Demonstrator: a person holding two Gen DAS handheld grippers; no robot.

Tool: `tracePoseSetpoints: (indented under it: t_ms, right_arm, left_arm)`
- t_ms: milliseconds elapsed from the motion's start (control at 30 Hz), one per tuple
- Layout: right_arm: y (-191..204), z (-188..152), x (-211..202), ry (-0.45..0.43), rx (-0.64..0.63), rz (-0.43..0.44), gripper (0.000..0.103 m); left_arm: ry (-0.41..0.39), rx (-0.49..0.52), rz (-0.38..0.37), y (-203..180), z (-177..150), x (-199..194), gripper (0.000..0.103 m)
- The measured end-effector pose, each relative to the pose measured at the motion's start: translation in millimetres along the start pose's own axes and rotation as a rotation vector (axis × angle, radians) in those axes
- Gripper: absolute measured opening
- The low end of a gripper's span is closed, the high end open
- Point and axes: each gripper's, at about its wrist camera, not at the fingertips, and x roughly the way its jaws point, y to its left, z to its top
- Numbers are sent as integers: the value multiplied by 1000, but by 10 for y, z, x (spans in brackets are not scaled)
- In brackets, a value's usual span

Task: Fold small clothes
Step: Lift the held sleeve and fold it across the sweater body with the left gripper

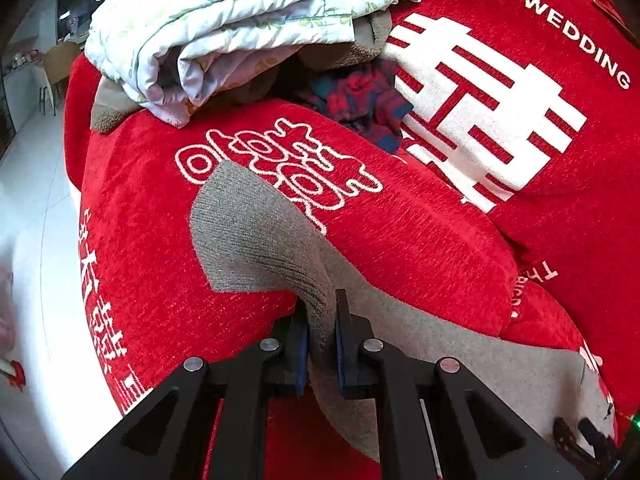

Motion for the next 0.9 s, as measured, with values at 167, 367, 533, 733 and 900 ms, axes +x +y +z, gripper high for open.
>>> tracePoseSetpoints:
  t_ms: [167,367,533,733,900]
  right_arm:
    - [75,-8,-176,-27,29,150,74]
    - [-276,-194,-378,-35,84,96,74]
    - [-518,-312,-514,-35,109,86,74]
    - [-647,-434,-617,-27,124,91,74]
    - [-680,-523,-711,-38,89,80,74]
  left_arm:
    - [-12,23,2,-60,20,-81,12]
    - [-30,62,23,-294,-6,-250,12]
    - [-41,98,28,-534,-32,-427,12]
    - [-44,162,19,-854,-110,-610,12]
    - [-40,214,3,-1140,-238,-704,12]
